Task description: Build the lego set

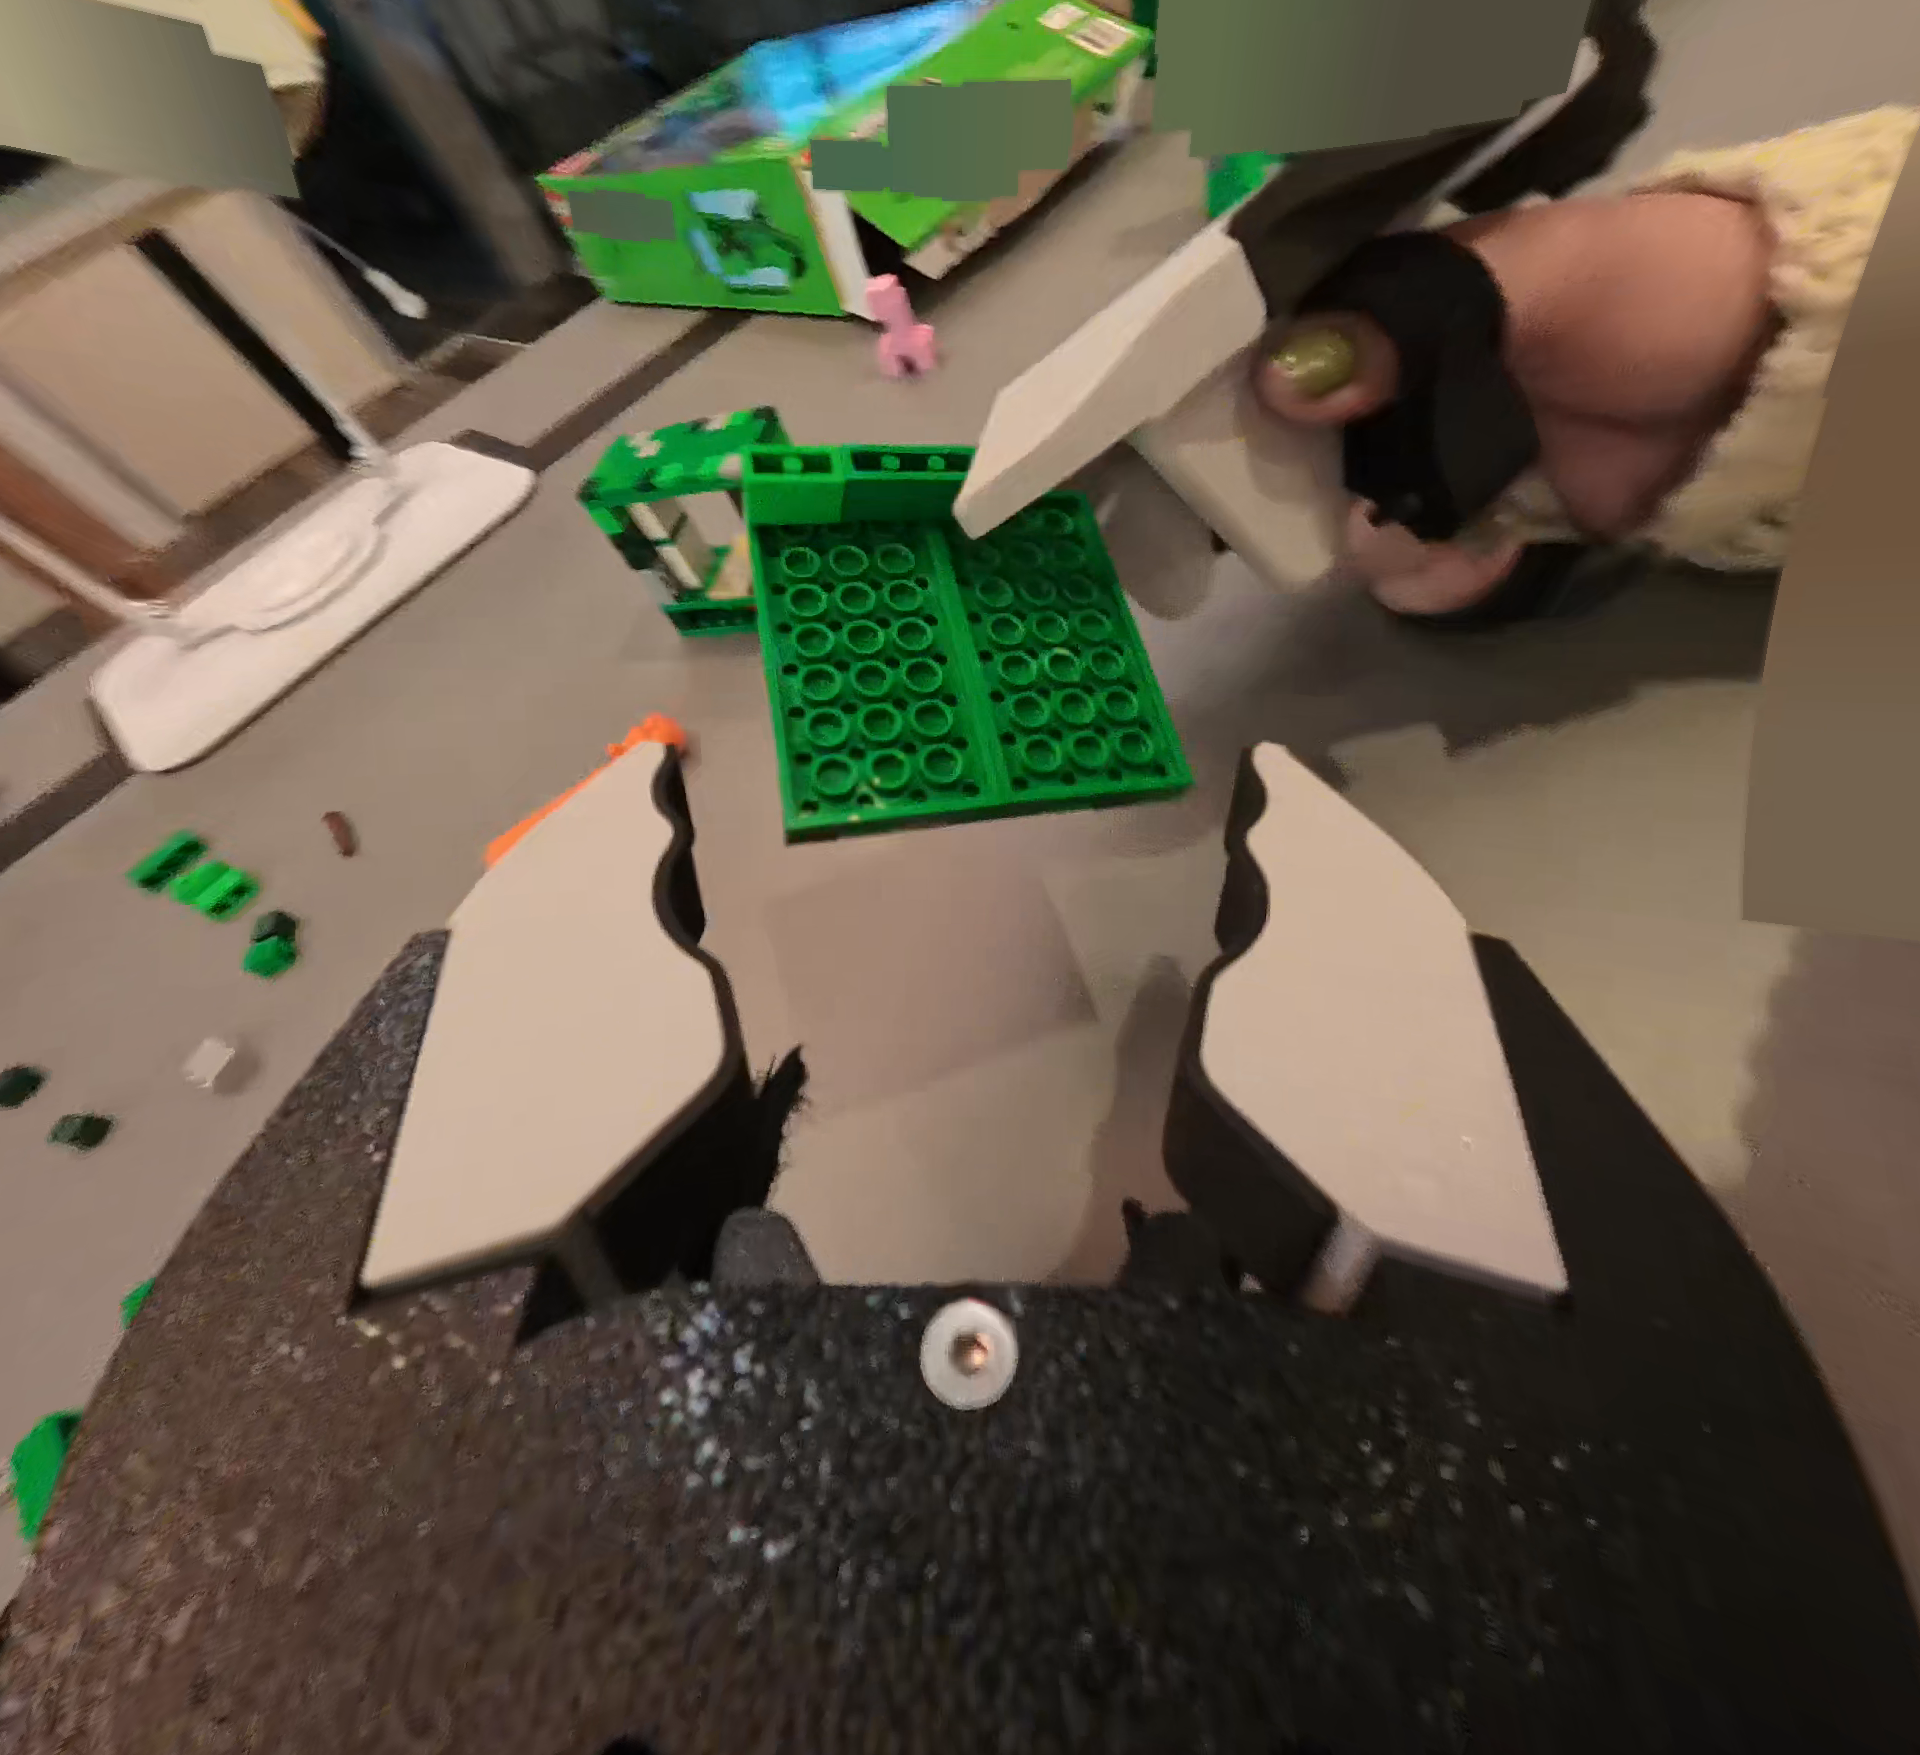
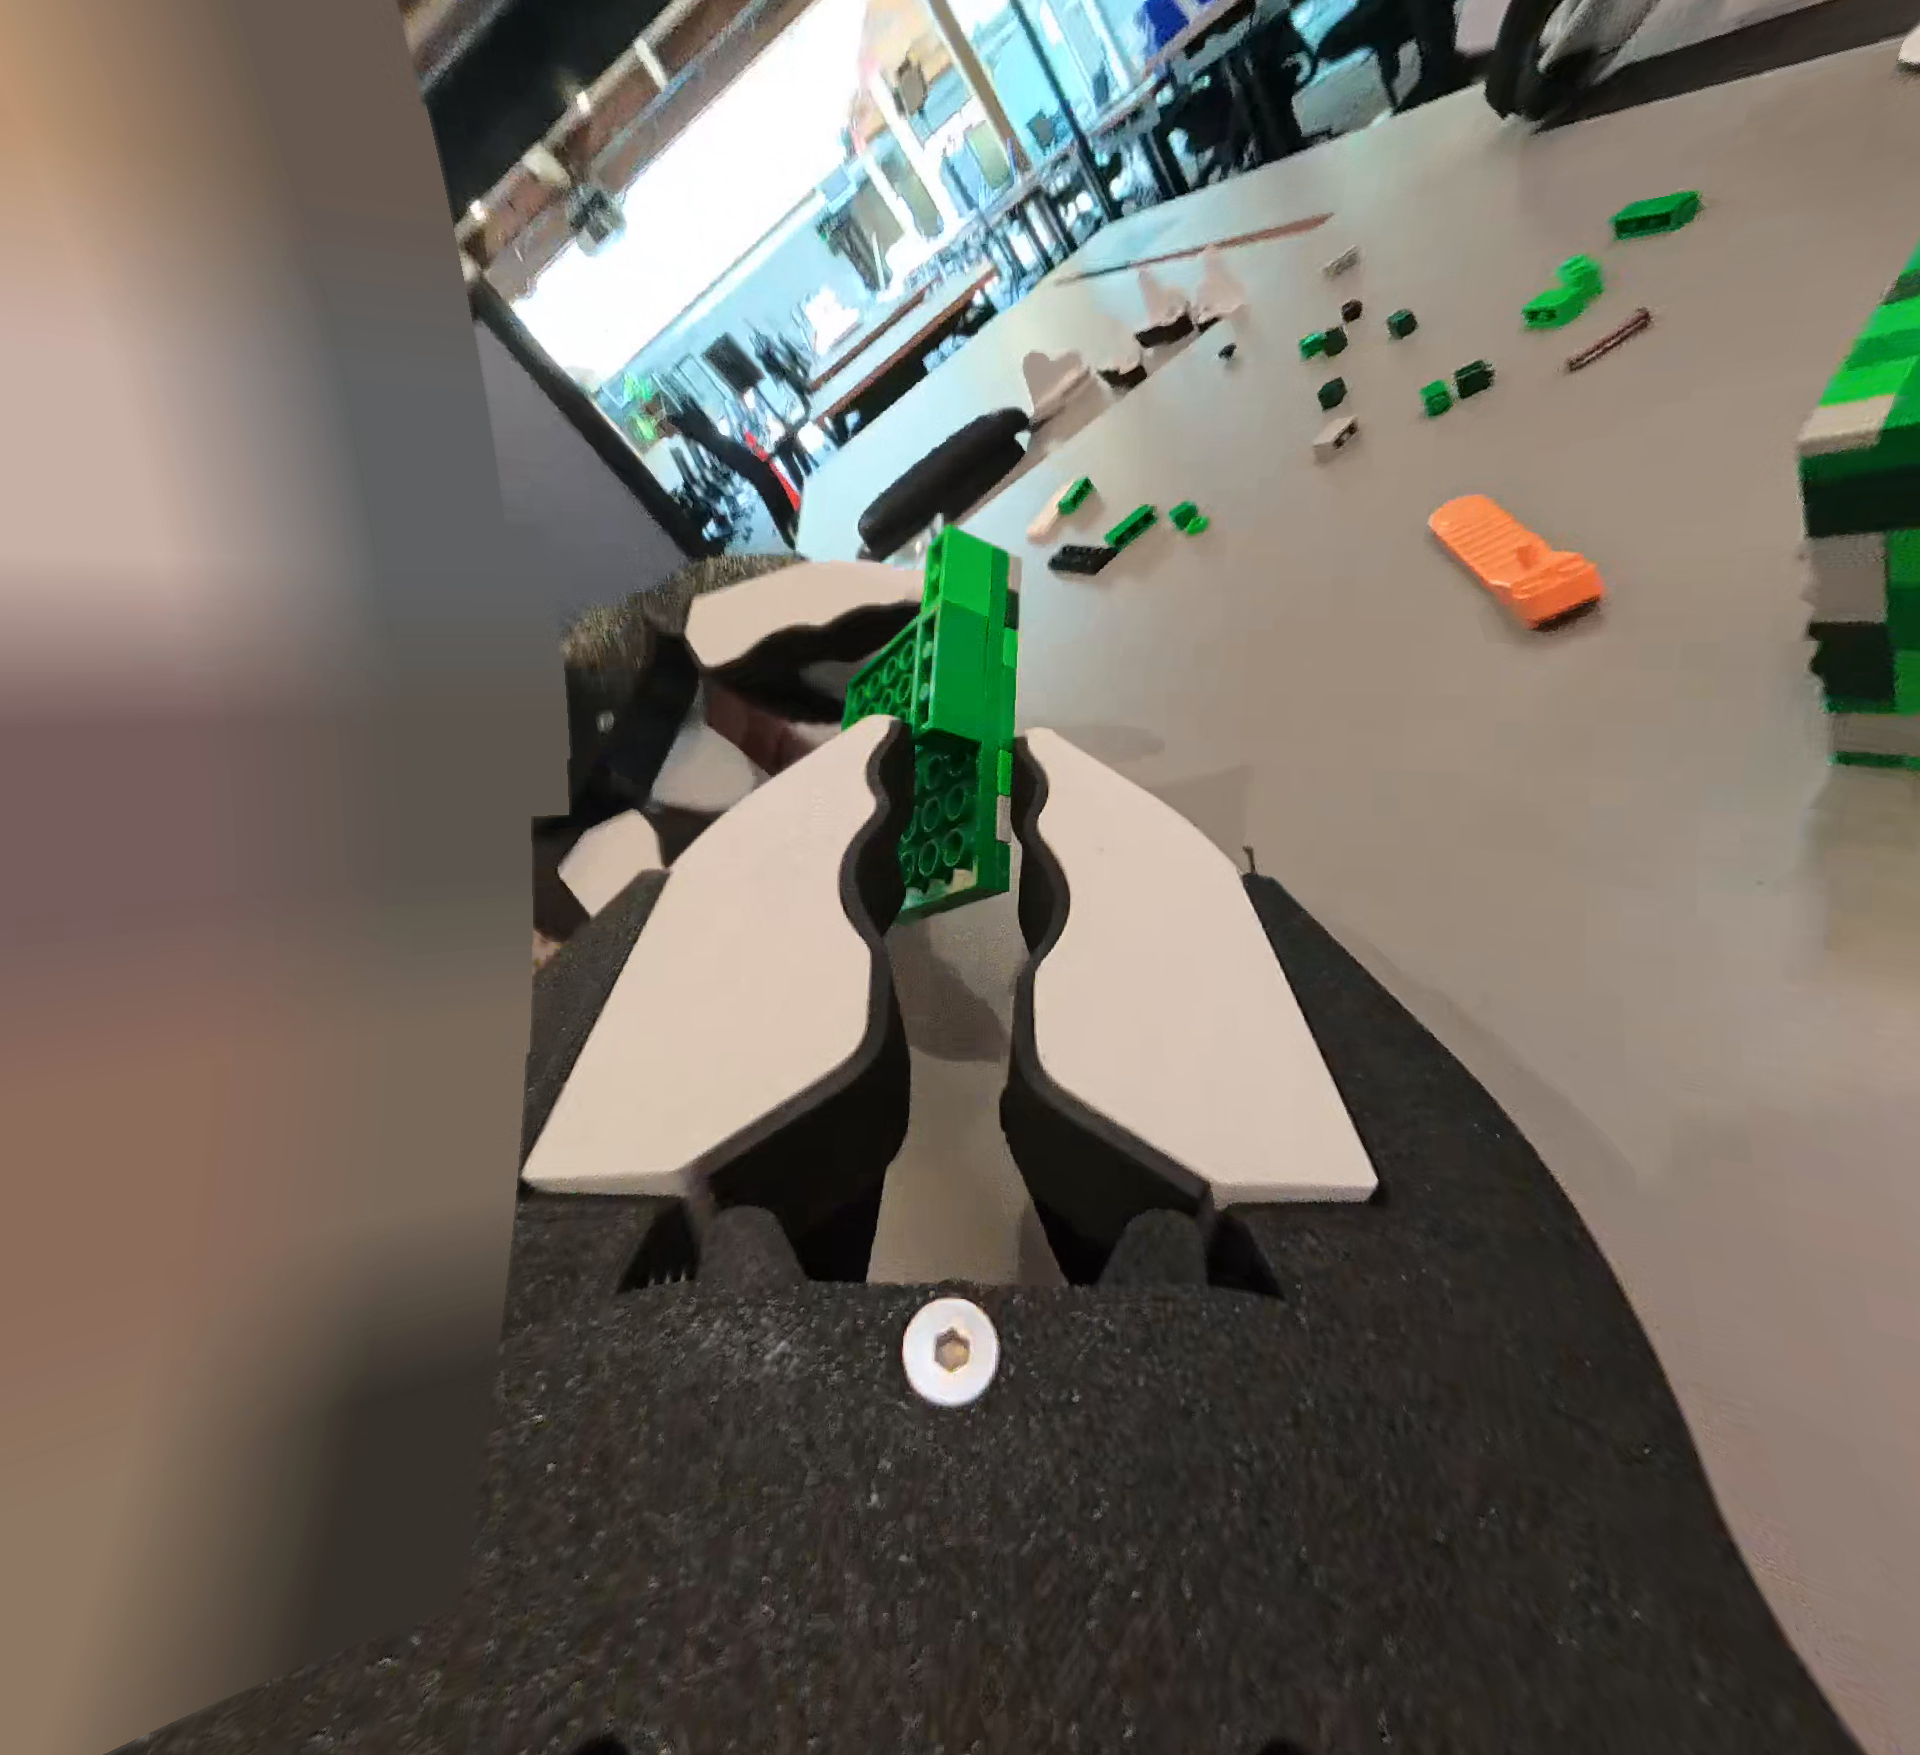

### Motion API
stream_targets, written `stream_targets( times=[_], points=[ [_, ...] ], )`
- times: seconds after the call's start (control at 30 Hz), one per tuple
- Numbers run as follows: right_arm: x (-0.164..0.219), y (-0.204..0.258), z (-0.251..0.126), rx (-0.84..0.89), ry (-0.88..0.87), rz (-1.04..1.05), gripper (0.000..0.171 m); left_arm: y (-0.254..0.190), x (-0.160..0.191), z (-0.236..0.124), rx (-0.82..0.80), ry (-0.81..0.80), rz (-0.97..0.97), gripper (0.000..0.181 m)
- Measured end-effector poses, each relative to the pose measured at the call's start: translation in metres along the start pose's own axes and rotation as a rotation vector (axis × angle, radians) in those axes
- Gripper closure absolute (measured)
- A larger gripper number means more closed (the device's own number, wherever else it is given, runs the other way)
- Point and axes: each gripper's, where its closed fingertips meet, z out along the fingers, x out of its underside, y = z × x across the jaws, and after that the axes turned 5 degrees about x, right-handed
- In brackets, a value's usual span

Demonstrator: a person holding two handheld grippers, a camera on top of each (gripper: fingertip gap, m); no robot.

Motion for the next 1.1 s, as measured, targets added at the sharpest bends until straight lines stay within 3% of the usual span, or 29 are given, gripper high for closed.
stream_targets(
  times=[0.13,0.23,0.37,0.47,0.57,0.8,0.93,1.1],
  points=[
    [0.002,0.011,0.005,-0.043,-0.038,0.082,0.154,0.004,-0.002,0.005,-0.143,0.027,0.131,0.090],
    [0.001,0.011,0.006,-0.061,-0.047,0.106,0.154,0.005,-0.003,0.003,-0.153,0.010,0.137,0.091],
    [0.008,0.000,0.000,0.018,0.046,-0.163,0.143,0.005,0.011,0.000,-0.055,0.052,0.046,0.092],
    [0.040,-0.033,-0.018,0.159,0.378,-0.446,0.142,0.002,0.028,-0.005,0.081,0.096,-0.041,0.092],
    [0.064,-0.047,-0.030,0.200,0.594,-0.528,0.142,-0.005,0.041,-0.009,0.211,0.134,-0.098,0.092],
    [0.073,-0.055,-0.018,0.236,0.699,-0.560,0.143,-0.017,0.055,-0.009,0.412,0.208,-0.188,0.092],
    [0.073,-0.057,-0.017,0.238,0.751,-0.611,0.155,-0.017,0.055,-0.008,0.476,0.213,-0.217,0.092],
    [0.059,-0.016,-0.012,0.012,0.783,-0.893,0.155,-0.016,0.048,-0.005,0.518,0.173,-0.230,0.092]
  ],
)
